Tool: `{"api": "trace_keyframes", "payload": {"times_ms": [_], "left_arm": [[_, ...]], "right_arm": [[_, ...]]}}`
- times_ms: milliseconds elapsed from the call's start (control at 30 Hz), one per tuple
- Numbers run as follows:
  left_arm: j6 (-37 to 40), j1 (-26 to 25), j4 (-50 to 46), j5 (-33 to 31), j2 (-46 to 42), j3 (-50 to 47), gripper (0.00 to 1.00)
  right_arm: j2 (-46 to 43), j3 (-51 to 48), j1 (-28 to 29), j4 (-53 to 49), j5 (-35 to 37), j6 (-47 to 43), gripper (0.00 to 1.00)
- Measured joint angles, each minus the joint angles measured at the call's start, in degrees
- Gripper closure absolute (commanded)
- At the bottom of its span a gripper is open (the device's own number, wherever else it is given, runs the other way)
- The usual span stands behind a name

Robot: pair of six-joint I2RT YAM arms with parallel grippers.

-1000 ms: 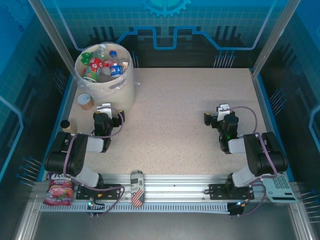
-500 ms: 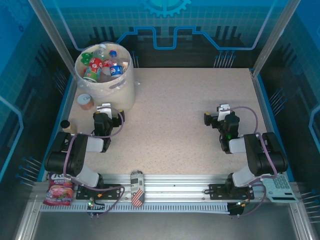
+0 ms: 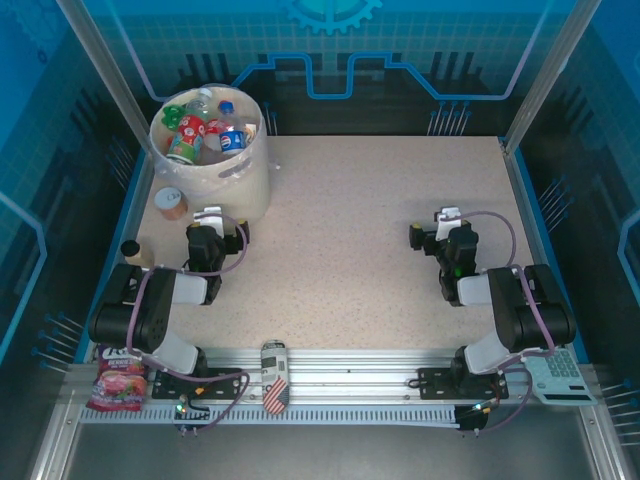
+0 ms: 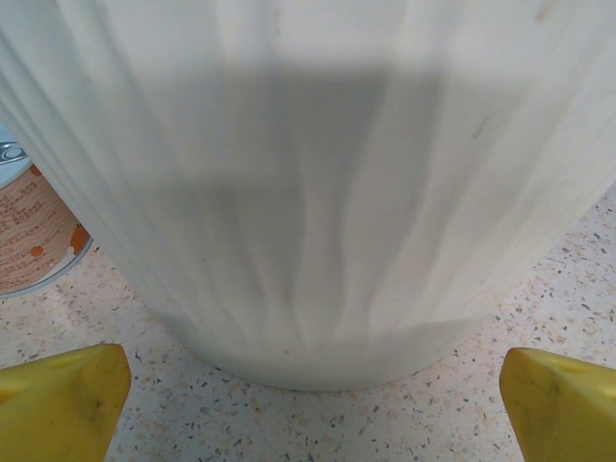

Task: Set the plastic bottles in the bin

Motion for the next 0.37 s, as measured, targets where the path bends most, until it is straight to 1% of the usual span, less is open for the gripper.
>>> {"api": "trace_keyframes", "payload": {"times_ms": [367], "left_arm": [[-0.02,0.00,0.00,0.00,0.00,0.00,0.01]], "right_arm": [[0.00,0.09,0.42,-0.83,0.52,-0.04,0.00]]}}
